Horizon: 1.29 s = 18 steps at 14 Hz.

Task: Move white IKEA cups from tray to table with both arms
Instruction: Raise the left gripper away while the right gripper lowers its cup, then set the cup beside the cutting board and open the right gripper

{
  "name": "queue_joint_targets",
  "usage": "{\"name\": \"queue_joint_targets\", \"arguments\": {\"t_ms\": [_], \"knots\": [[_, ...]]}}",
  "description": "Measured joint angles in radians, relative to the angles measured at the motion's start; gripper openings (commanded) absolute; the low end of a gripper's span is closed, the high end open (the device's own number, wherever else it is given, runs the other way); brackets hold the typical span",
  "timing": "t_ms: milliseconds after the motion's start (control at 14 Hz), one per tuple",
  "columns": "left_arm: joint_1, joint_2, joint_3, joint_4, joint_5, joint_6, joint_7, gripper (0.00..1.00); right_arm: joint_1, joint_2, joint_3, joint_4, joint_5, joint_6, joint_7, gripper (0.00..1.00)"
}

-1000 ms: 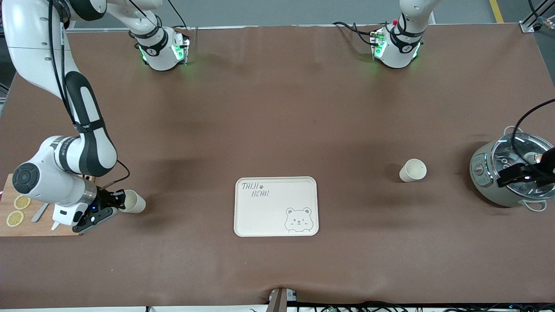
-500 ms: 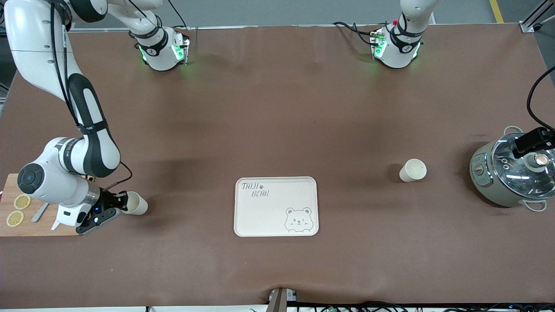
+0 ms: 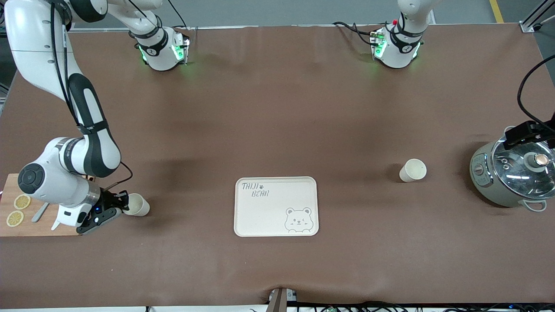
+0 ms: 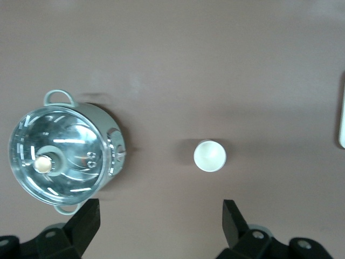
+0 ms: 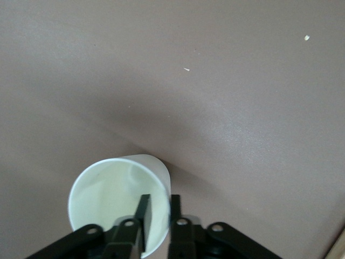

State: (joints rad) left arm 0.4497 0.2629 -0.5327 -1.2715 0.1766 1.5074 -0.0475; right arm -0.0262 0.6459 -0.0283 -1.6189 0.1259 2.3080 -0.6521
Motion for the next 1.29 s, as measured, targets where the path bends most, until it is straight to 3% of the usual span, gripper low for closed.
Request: {"name": "queue_joint_targets", "arguments": {"t_ms": [214, 357, 500, 857, 1286], "knots": [[-0.248, -0.071, 0.348, 0.0, -0.122, -0.011, 0.109, 1.0, 0.0, 0.0, 0.0, 0.001, 0.0, 0.0, 0.0, 1.0], [-0.347, -0.104, 0.478, -0.004, -0.153, -0.019, 0.143, 1.0, 0.0, 0.0, 0.003, 0.011, 0.003, -0.007, 0.007, 1.0], [-0.393, -0.11, 0.511, -0.011, -0.161, -0.019, 0.144, 1.0, 0.0, -0.002, 0.004, 0.05, 0.005, -0.081, 0.041, 1.0], [-0.433, -0.108, 0.51, -0.031, -0.195, -0.025, 0.161, 1.0, 0.0, -0.028, 0.004, 0.263, 0.005, -0.413, 0.173, 1.0], [-0.456, -0.105, 0.486, -0.074, -0.195, -0.034, 0.164, 1.0, 0.01, -0.18, 0.007, 0.318, 0.005, -0.684, 0.376, 1.0]]}}
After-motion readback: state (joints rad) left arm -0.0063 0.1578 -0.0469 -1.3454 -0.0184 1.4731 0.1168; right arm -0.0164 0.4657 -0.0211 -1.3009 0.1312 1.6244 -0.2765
